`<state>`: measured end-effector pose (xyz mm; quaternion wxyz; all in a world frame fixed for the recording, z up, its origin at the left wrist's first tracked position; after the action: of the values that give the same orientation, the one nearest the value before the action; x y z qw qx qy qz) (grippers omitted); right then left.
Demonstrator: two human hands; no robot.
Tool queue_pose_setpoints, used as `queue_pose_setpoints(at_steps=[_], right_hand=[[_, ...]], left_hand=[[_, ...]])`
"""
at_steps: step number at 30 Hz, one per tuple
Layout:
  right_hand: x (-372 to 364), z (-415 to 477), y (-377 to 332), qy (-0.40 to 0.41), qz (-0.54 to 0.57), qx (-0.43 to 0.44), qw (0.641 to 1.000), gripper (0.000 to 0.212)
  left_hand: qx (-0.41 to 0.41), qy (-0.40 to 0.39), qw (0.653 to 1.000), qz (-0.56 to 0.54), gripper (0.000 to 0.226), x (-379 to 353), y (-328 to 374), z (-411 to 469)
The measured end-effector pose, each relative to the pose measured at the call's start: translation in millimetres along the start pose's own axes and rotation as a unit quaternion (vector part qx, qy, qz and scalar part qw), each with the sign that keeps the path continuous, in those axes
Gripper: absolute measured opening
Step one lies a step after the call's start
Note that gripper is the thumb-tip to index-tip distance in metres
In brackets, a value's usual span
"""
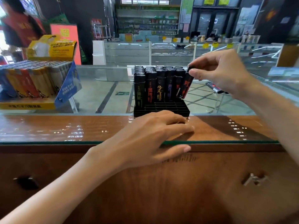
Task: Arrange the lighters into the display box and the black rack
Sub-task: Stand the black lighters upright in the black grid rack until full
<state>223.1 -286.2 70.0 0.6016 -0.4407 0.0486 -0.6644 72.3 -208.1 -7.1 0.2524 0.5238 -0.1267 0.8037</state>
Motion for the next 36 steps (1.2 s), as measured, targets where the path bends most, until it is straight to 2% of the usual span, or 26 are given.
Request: queue_pose_setpoints(at_steps=[5,11,15,19,23,27,30,33,36], right_hand=[[-9.6,2.6,-11.4,-0.017,-0.031,0.042,0.998,0.022],[-23.2,4.2,-15.2,-0.056,-0.047,0.052,0.996,0.026],[-38.7,-5.1,-6.4,-0.092,-0.113,0.052,0.988,0.015],[-38.3,-17.8,-13.8,-0.040,-0.153,0.088,0.983,0.012],[-55.6,-26.2,-26.2,-0.072,-0.156,0.121,0.978,0.017],[-55.6,-21.1,-24.3,-0.041,-0.188,0.123,0.974,0.029],[-60.6,-18.1,-25.3,-0.034,-0.217,0.135,0.966,0.025],[-53.4,-16.5,-20.4,-0.032,-0.191,0.115,0.974,0.018],[-32.1,-16.3,-4.3,0.013,-0.094,0.052,0.994,0.021]], left_hand=[[0.007,-0.007,1.000,-0.002,0.041,-2.5,-5.6,-1.6],[-0.003,-0.025,1.000,-0.016,0.042,0.9,-8.0,1.9],[-0.005,-0.018,0.999,-0.032,0.041,1.7,-9.0,1.2],[-0.002,-0.015,0.999,-0.039,0.041,1.3,-9.5,0.2],[-0.002,-0.012,0.999,-0.040,0.040,1.4,-8.7,0.9],[0.002,-0.011,0.999,-0.044,0.040,2.2,-9.1,0.6],[0.005,-0.011,0.999,-0.051,0.040,2.2,-10.1,0.7],[0.007,-0.008,0.999,-0.053,0.040,2.3,-10.0,-0.4],[0.008,-0.009,0.999,-0.052,0.041,1.7,-10.1,-0.9]])
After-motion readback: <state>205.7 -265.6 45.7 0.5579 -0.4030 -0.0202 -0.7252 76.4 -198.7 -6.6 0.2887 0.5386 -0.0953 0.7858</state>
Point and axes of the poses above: each hand's wrist, its own z-axis towards the middle knuckle, its own x-axis out of the back of the hand, y = z × x, the point moved 9 cm from there along z, towards the middle knuckle, and after that the axes turned 3 degrees about x, right-handed, at the moved point
